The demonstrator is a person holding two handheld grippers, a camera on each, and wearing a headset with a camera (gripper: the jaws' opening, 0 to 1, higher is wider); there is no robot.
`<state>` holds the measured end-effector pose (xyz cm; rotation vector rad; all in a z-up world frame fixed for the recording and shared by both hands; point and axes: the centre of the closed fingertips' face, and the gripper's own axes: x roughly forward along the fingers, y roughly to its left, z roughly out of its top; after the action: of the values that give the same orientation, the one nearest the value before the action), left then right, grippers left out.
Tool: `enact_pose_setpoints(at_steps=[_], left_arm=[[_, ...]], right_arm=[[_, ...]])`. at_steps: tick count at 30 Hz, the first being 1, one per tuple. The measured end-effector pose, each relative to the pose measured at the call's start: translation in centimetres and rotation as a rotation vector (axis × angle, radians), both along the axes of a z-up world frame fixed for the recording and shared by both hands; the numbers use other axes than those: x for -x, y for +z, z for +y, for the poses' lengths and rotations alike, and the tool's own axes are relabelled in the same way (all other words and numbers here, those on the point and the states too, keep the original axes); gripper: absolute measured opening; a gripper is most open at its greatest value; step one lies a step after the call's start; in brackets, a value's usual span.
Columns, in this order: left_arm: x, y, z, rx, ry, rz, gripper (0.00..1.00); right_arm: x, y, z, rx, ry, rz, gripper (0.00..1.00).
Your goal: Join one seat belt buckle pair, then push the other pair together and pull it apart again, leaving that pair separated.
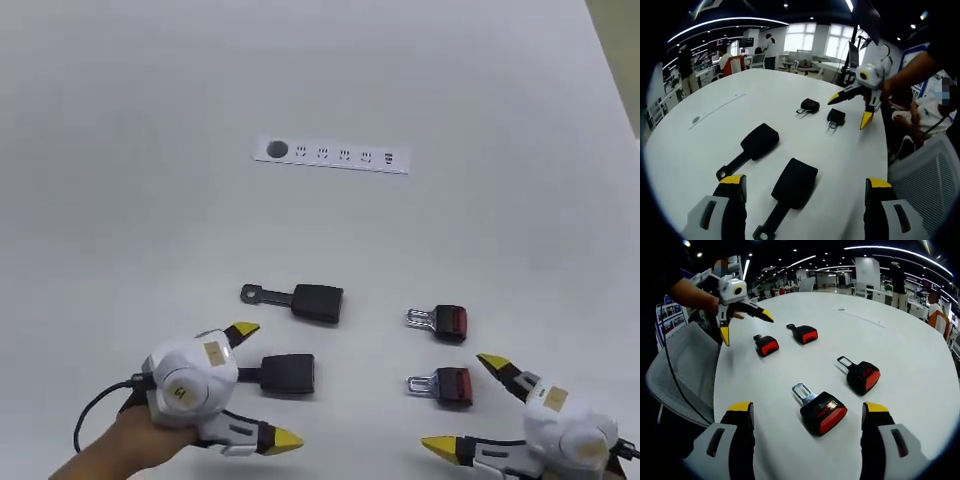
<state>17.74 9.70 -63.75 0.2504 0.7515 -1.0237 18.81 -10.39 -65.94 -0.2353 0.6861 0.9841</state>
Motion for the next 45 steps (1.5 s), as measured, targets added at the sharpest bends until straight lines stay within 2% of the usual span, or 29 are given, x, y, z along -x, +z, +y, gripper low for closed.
enact_pose_setpoints(at_steps=[1, 4, 7, 10, 13, 15, 18, 20, 23, 25, 29, 32, 34, 37, 40, 41, 42, 45], left_arm=[[-0.1, -0.5, 0.1, -0.004, -0.01, 0.004, 1.0], [-0.4, -0.5, -0.4, -0.002, -0.024, 0.005, 1.0], [-0.4, -1.0, -0.5, -0.012, -0.055, 0.015, 1.0], [-0.4, -1.9, -0.6, -0.026, -0.079, 0.029, 0.97], [-0.4, -2.2, -0.7, -0.028, -0.09, 0.042, 0.92], [-0.2, -3.1, -0.6, -0.043, -0.105, 0.043, 0.91], [-0.1, -3.7, -0.5, -0.058, -0.115, 0.052, 0.89], [0.0, -4.7, -0.3, -0.068, -0.127, 0.053, 0.87], [-0.1, -4.7, -0.3, -0.074, -0.136, 0.047, 0.84], [-0.4, -4.8, -0.4, -0.061, -0.146, 0.019, 0.82], [-1.1, -5.5, 0.2, -0.083, -0.159, -0.009, 0.74], [-1.0, -5.3, 0.1, -0.076, -0.173, -0.008, 0.65], [-0.8, -5.1, 0.3, -0.111, -0.218, -0.036, 0.59], [-1.0, -4.9, 0.2, -0.126, -0.247, -0.069, 0.55], [-1.3, -4.7, 0.4, -0.122, -0.249, -0.064, 0.53], [-1.6, -4.8, 0.7, -0.12, -0.258, -0.067, 0.5], [-1.5, -4.9, 0.9, -0.132, -0.273, -0.063, 0.43], [-1.4, -5.6, 0.6, -0.136, -0.297, -0.065, 0.37]], right_arm=[[0.0, 0.0, 0.1, -0.002, 0.009, 0.003, 0.88], [0.1, -0.4, 0.4, 0.014, 0.068, 0.018, 0.86], [0.1, -0.7, 0.4, 0.028, 0.111, 0.032, 0.85], [-0.3, -0.8, 0.4, 0.042, 0.146, 0.03, 0.84], [-0.7, -1.2, 0.1, 0.063, 0.186, 0.023, 0.79], [-0.8, -1.4, 0.1, 0.074, 0.209, 0.028, 0.79], [-0.7, -1.9, -0.1, 0.088, 0.246, 0.038, 0.75], [-0.5, -2.1, -0.2, 0.102, 0.269, 0.039, 0.74], [-0.4, -2.2, -0.2, 0.111, 0.289, 0.043, 0.7], [-0.4, -2.5, -0.5, 0.138, 0.319, 0.034, 0.68], [-0.8, -2.7, -0.7, 0.156, 0.339, 0.024, 0.63], [-1.0, -3.0, -1.0, 0.176, 0.354, 0.003, 0.6], [-1.0, -2.9, -0.8, 0.175, 0.364, 0.0, 0.57], [-0.6, -3.1, -0.7, 0.21, 0.403, -0.017, 0.52], [-0.7, -3.3, -0.7, 0.227, 0.421, -0.03, 0.48], [-0.7, -3.3, -0.7, 0.233, 0.425, -0.033, 0.46], [-0.6, -3.3, -0.7, 0.235, 0.433, -0.033, 0.44], [-0.5, -3.2, -0.5, 0.255, 0.45, -0.062, 0.43]])
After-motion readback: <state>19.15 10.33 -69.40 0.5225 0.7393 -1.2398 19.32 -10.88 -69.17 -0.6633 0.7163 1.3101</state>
